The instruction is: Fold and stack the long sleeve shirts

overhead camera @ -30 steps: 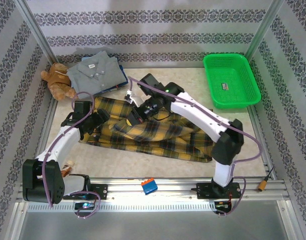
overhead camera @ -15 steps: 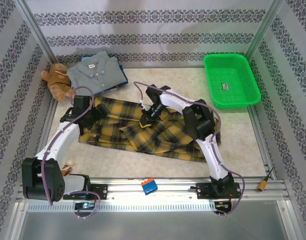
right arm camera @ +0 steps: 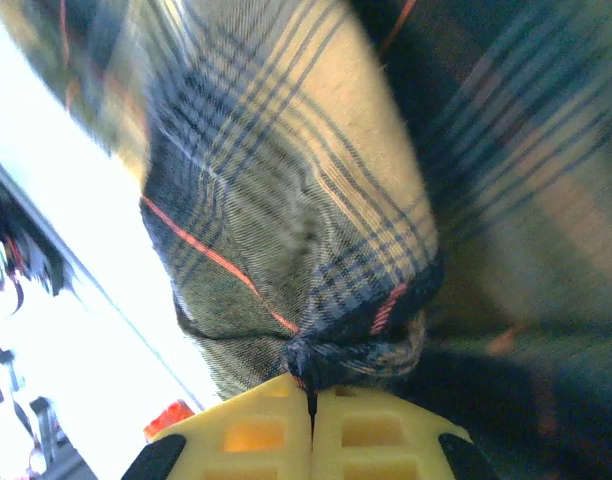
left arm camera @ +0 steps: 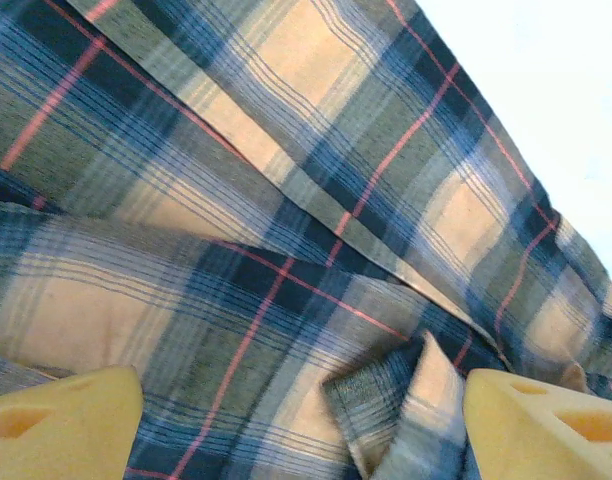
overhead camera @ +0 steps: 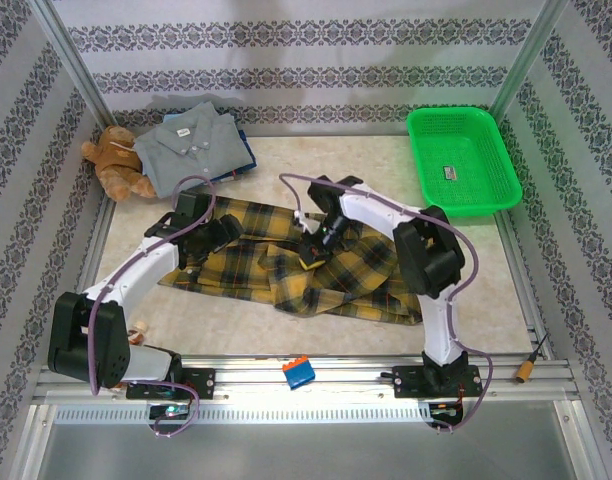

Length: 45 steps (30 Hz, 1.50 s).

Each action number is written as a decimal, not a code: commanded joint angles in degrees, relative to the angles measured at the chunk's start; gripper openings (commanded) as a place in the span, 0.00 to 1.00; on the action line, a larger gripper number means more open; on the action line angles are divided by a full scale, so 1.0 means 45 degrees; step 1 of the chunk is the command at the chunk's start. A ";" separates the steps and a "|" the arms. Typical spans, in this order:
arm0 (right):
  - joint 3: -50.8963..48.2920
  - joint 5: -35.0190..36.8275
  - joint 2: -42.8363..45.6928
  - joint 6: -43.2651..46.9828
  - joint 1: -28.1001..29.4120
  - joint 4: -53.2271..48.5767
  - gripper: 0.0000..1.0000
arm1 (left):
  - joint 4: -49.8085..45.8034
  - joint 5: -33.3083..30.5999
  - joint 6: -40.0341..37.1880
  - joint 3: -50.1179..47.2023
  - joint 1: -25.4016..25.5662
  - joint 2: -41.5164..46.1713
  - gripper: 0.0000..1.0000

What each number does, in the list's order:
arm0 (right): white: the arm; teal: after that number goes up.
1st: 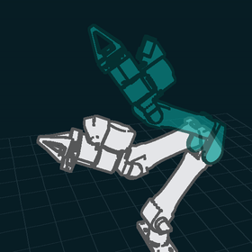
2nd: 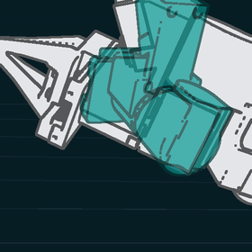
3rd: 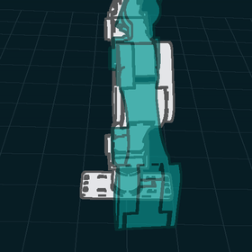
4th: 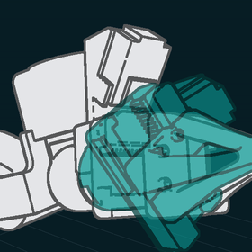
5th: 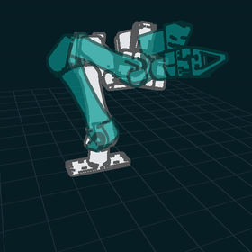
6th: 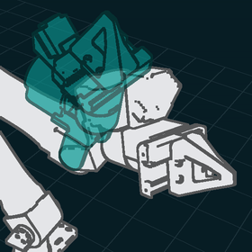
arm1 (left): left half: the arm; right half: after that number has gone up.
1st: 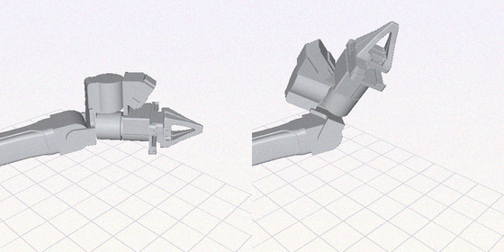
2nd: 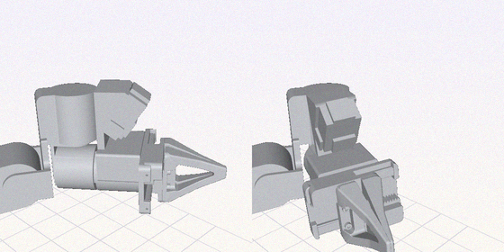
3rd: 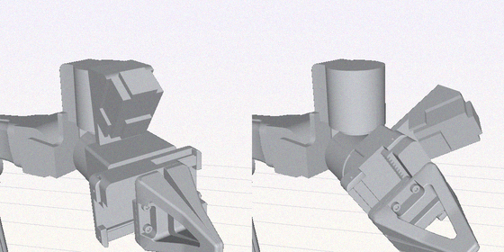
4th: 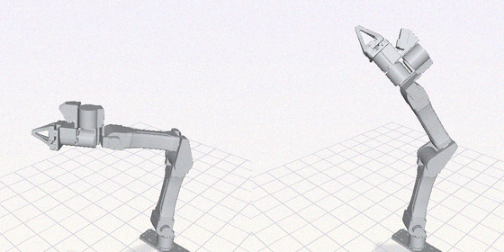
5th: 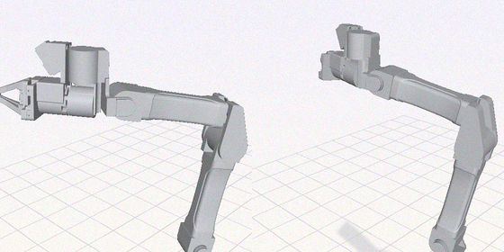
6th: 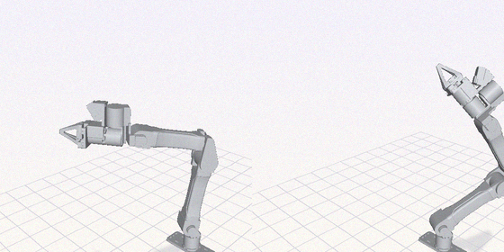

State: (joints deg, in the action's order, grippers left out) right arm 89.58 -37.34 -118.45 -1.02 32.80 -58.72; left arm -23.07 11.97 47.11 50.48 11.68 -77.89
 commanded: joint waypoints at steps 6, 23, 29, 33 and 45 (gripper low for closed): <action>-0.2192 0.0522 0.0498 0.0128 0.0555 -0.0209 0.00 | 0.1409 0.0877 0.2197 -0.0692 0.1418 -0.0120 0.84; -0.3545 0.0942 0.1460 -0.0259 0.1315 0.0431 0.00 | 0.3355 0.3433 0.6849 -0.2153 0.3163 -0.0517 0.76; -0.3768 0.1071 0.1485 -0.0084 0.1289 0.0451 0.00 | 0.4944 0.3275 0.8489 -0.2896 0.3614 -0.0742 0.66; -0.3867 0.1170 0.1499 -0.0018 0.1291 0.0470 0.00 | 0.6016 0.3682 0.9157 -0.2877 0.3818 -0.1132 0.62; -0.3912 0.1513 0.1696 -0.0085 0.1236 0.0500 0.00 | 0.8922 0.4341 1.0234 -0.3656 0.4171 -0.1966 0.11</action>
State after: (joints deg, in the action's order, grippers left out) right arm 72.58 -31.73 -111.37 -1.50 38.39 -56.27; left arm 11.00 30.44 91.31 34.57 30.04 -86.65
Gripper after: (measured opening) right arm 0.059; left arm 0.137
